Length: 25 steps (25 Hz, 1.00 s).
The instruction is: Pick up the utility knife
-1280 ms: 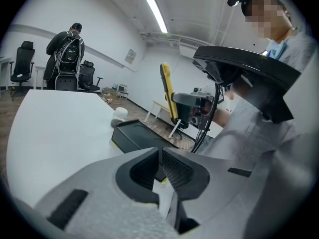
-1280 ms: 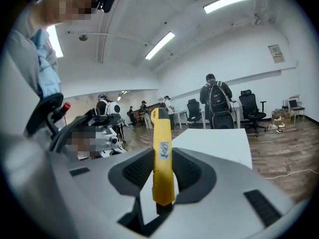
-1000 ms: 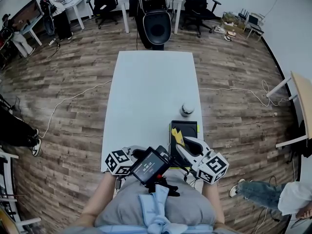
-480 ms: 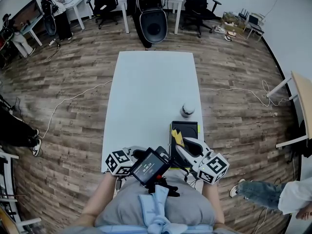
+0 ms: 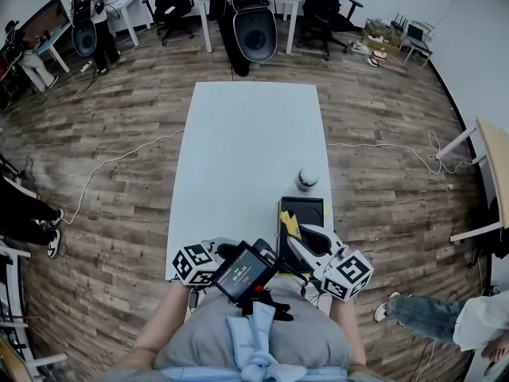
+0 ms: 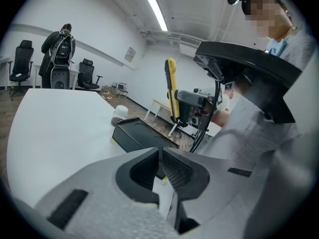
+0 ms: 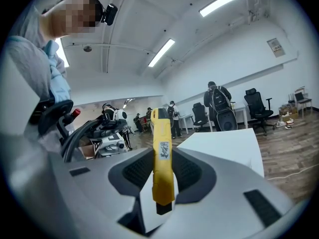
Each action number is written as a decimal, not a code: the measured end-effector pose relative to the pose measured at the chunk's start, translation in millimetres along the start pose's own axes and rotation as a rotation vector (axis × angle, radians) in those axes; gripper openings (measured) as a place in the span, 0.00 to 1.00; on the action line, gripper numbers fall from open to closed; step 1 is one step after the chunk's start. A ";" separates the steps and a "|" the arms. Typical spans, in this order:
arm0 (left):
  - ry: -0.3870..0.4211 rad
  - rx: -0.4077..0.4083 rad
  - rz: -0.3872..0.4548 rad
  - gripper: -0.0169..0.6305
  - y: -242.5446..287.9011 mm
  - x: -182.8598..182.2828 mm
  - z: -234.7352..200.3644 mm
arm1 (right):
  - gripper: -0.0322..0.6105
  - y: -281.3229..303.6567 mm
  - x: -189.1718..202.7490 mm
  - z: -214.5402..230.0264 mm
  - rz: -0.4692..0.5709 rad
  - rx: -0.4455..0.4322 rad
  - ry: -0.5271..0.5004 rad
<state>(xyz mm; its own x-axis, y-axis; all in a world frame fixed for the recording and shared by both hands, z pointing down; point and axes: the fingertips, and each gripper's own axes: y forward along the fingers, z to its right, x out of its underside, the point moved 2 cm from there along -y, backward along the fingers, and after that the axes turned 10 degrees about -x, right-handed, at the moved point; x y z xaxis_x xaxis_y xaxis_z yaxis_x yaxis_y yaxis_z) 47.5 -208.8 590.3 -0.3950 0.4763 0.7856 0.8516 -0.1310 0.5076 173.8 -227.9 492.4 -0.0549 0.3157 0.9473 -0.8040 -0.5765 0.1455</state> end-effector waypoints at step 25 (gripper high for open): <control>-0.010 0.002 -0.018 0.08 3.2 -1.8 0.6 | 0.25 -0.2 -1.7 3.6 -0.010 -0.015 -0.003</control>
<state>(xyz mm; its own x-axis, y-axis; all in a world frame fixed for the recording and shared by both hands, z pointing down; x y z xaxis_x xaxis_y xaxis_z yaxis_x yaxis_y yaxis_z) 51.2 -209.5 590.2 -0.4072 0.4870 0.7727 0.8451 -0.1200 0.5210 176.2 -231.1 491.8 -0.0449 0.3194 0.9466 -0.8133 -0.5619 0.1509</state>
